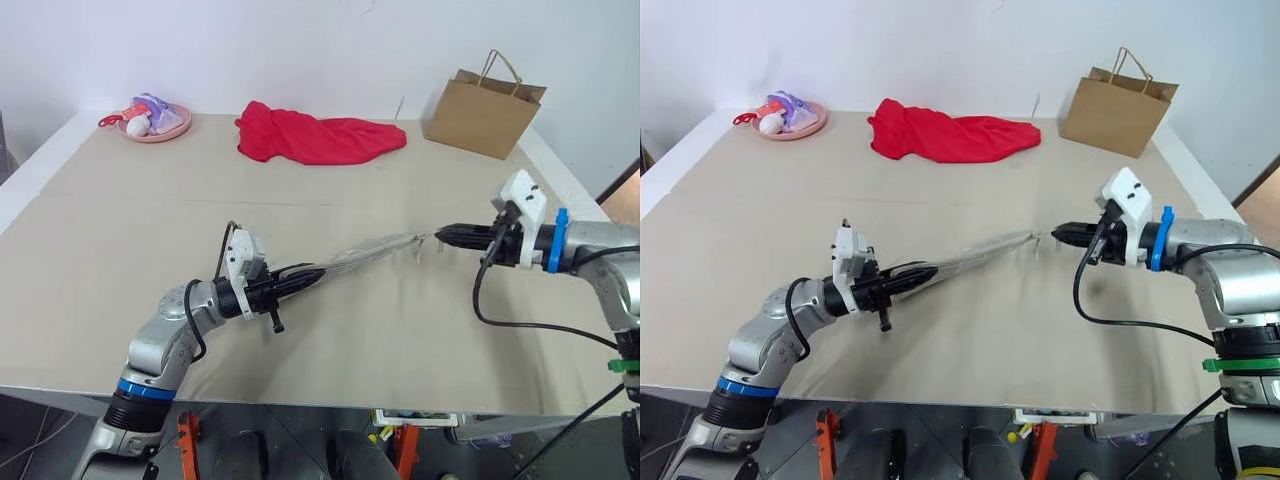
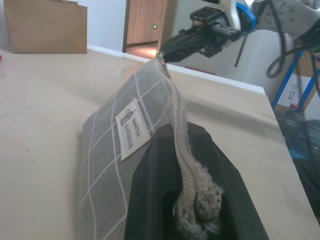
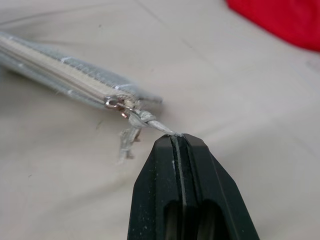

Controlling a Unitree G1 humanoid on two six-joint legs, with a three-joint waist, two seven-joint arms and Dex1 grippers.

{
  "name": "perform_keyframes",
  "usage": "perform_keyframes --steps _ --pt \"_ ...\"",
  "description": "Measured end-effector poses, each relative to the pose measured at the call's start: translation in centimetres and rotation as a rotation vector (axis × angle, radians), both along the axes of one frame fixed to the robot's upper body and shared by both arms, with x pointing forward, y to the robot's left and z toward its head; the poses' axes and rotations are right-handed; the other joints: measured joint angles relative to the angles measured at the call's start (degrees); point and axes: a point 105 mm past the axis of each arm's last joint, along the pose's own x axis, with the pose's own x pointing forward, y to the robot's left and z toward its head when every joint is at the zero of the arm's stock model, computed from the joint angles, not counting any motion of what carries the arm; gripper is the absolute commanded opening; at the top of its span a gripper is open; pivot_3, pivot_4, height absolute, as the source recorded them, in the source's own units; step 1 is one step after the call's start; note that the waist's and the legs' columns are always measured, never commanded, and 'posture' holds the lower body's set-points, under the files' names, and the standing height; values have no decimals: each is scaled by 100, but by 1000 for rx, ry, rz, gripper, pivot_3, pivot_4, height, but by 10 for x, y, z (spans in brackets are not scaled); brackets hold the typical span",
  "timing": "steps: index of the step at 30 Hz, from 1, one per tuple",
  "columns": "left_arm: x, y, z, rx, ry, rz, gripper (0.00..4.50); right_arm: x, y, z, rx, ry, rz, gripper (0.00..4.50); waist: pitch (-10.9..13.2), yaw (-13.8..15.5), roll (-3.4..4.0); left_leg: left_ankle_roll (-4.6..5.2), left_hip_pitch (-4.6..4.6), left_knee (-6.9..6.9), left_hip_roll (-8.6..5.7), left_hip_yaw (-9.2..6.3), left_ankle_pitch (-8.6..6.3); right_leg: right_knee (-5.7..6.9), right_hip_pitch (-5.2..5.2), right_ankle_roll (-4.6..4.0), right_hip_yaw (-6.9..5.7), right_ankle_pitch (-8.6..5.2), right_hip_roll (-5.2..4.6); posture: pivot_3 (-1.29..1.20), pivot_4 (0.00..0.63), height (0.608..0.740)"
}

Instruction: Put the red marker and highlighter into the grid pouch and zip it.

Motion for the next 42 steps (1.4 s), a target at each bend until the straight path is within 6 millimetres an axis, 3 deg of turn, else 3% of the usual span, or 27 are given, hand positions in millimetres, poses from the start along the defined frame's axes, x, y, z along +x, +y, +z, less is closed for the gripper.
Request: perform_keyframes --steps 1,4,6,9,13,18,25,28,30,35,39,42 --pt "0 1 0 2 1 2 0 1 0 0 1 -1 -7 796 0 0 0 0 0 0 0 0 0 0 0 -1 0 1 0 0 150 740" --pt "1 7 -2 12 2 19 0 -3 -2 -13 3 42 -27 2140 0 3 0 1 -2 -1 -5 0 -1 0 0 -3 1 0 -6 0 150 740" --pt "2 7 -1 11 1 20 0 -13 17 -27 23 91 51 3360 0 -3 1 2 -2 -1 -4 1 -2 0 0 -2 4 0 -6 0 150 740" --pt "2 7 -1 16 -8 11 0 -24 25 -39 49 152 90 4410 1 5 1 1 -2 1 -6 -1 -2 0 2 0 0 0 -7 0 150 740" --pt "2 4 -3 54 -50 -27 0 -30 12 -42 79 214 42 4410 1 32 2 2 -3 5 -14 2 -1 0 2 4 2 3 -15 0 150 740" --pt "1 -9 -1 172 -239 -191 0 -48 -27 -22 101 151 -63 4410 1 121 2 2 -6 3 -19 3 -2 -2 1 0 0 1 -16 0 150 740" --pt "10 -10 11 248 -488 -377 0 -81 -45 -21 156 116 -160 4410 0 103 4 4 -5 2 -15 -3 -3 -2 2 6 -2 -8 -8 0 150 740" --pt "19 -1 4 289 -493 -377 1100 -91 -41 -25 162 126 -169 4452 -1 67 5 4 1 2 -12 -5 -3 -1 7 21 -3 -15 -4 0 150 740" --pt "20 10 -11 337 -449 -396 2077 -95 -37 -31 169 138 -169 4452 -1 30 5 4 2 2 -9 -5 -3 0 7 19 -3 -14 -2 0 150 740" --pt "4 12 -31 312 -312 -416 4261 -94 -34 -27 175 113 -177 4452 -1 3 4 3 -5 7 -11 -3 -3 -1 7 29 0 -14 -13 0 150 740" --pt "2 14 -26 265 -160 -325 4261 -87 -31 -20 177 85 -159 4452 -1 4 4 4 -3 9 -8 -11 -2 0 8 26 -7 -12 -8 0 150 740" --pt "19 35 -2 154 43 -104 4261 -79 -31 -21 178 81 -144 4452 -1 -15 5 6 1 9 1 -40 -1 3 9 21 -13 -9 0 0 150 740"
